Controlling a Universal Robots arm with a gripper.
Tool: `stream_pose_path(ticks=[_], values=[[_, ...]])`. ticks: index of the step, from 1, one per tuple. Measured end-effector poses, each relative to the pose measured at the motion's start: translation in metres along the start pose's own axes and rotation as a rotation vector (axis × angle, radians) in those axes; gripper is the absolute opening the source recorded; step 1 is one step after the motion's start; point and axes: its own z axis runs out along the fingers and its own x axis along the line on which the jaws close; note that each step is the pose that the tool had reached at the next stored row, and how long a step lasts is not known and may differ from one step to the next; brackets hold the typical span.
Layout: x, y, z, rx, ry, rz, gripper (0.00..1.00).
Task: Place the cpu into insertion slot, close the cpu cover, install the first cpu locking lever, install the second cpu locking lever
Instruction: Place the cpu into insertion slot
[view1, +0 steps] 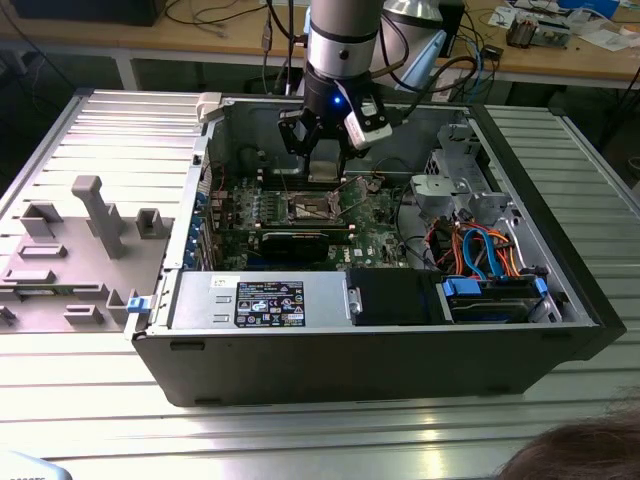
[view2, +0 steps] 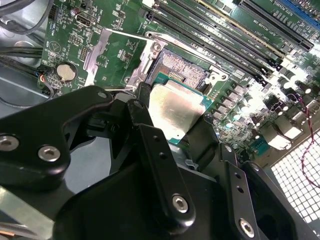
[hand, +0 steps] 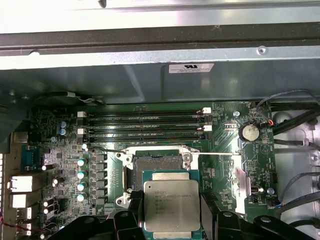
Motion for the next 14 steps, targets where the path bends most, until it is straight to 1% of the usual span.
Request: stream_pose_path(ticks=[2, 14], values=[[0.0, -0.0001, 0.0013, 0.0, 0.0, 0.0, 0.55], [-0.0001, -0.0004, 0.0046, 0.0, 0.0, 0.0, 0.55]])
